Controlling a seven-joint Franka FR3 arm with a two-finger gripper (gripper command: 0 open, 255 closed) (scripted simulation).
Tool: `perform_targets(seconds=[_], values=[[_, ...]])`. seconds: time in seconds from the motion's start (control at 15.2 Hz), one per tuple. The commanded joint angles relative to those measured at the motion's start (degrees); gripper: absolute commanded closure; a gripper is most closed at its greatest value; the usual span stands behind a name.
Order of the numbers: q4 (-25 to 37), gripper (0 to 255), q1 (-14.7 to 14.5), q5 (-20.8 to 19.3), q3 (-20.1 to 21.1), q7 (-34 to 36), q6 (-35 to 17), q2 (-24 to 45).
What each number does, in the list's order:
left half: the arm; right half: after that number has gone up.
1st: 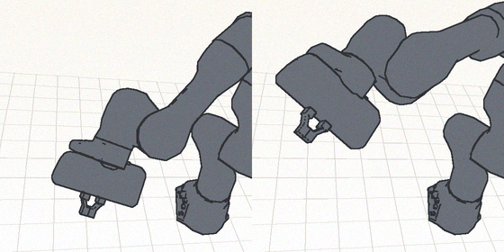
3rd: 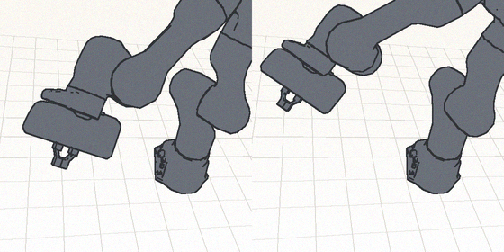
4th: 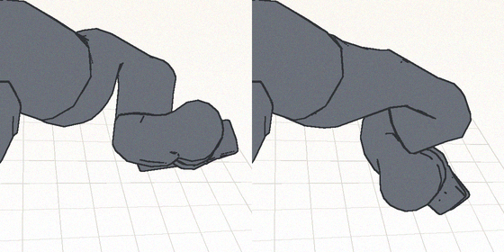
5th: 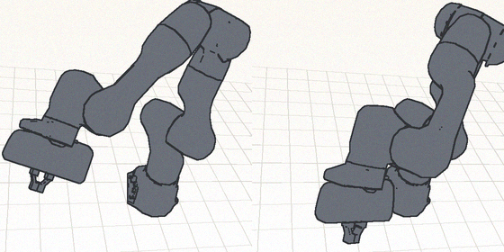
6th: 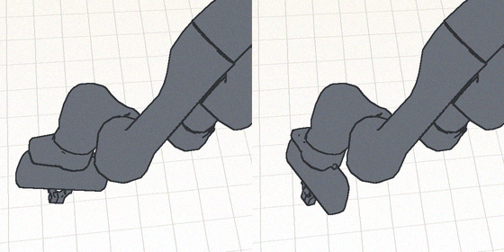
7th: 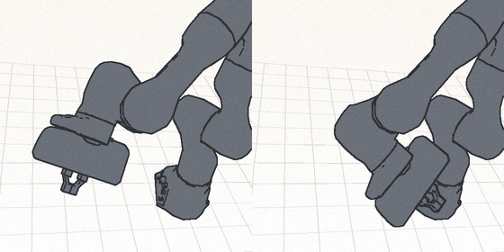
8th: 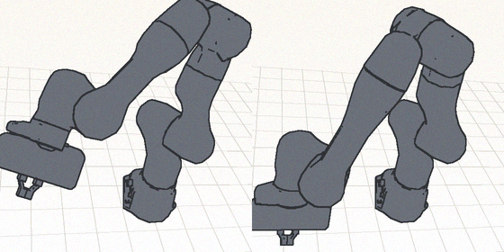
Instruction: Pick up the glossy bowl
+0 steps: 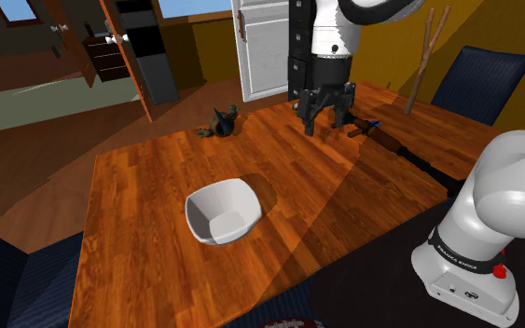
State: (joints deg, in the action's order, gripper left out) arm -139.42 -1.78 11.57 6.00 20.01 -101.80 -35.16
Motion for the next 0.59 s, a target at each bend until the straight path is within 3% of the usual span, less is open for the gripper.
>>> perform_targets(seconds=[0.0, 0.53], values=[[-0.9, 0, -0.1, 0.6, 1.5, 1.7, -4.3, 2.9], [0.3, 0, -0.4, 1.3, 7.8, 10.0, -19.3, 17.5]])
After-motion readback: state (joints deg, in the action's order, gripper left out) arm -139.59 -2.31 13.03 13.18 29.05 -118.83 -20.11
